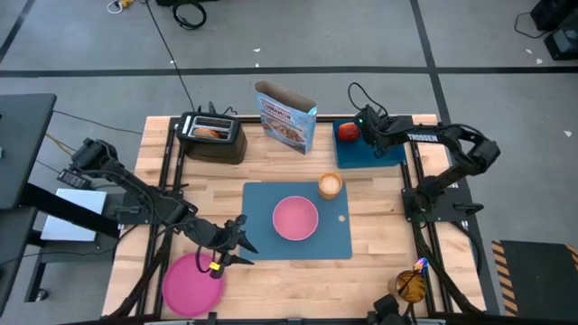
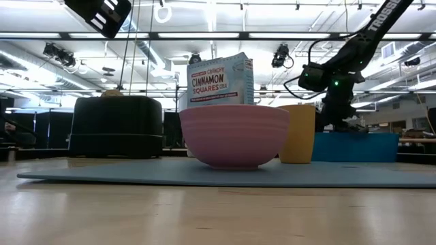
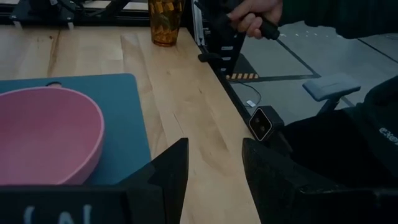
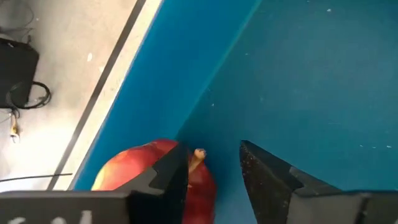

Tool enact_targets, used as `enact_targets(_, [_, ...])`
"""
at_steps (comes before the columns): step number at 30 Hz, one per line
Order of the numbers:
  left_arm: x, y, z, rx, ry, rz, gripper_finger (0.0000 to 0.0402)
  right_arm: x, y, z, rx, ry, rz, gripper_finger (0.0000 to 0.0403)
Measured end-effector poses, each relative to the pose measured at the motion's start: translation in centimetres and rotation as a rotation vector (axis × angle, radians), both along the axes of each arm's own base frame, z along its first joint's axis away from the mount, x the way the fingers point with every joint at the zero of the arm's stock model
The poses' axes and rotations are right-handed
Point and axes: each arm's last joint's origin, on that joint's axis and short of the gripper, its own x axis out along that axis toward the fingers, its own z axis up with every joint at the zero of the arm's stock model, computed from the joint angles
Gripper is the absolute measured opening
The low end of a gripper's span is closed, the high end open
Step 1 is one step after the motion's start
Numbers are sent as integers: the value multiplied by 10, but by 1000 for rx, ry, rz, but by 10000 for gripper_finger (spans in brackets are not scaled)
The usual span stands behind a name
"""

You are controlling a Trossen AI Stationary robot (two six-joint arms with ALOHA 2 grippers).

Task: Arrange a breakfast setting
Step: Put the apple on the blue cutting board to the top left of the pink bowl

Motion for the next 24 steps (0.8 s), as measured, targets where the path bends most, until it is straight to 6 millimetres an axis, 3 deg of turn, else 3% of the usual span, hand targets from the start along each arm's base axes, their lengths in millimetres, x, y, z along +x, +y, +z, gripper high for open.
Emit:
enact_targets(13, [0, 0, 0, -5, 2, 2, 157, 9, -2, -9, -29, -14, -45, 32])
enact_targets(17, [0, 0, 0, -13, 5, 5, 157, 10, -1, -6, -64, 3, -46, 20])
enact_targets(24, [-1, -1, 0, -21, 8, 3, 157, 6, 3, 18, -171, 37, 18, 21])
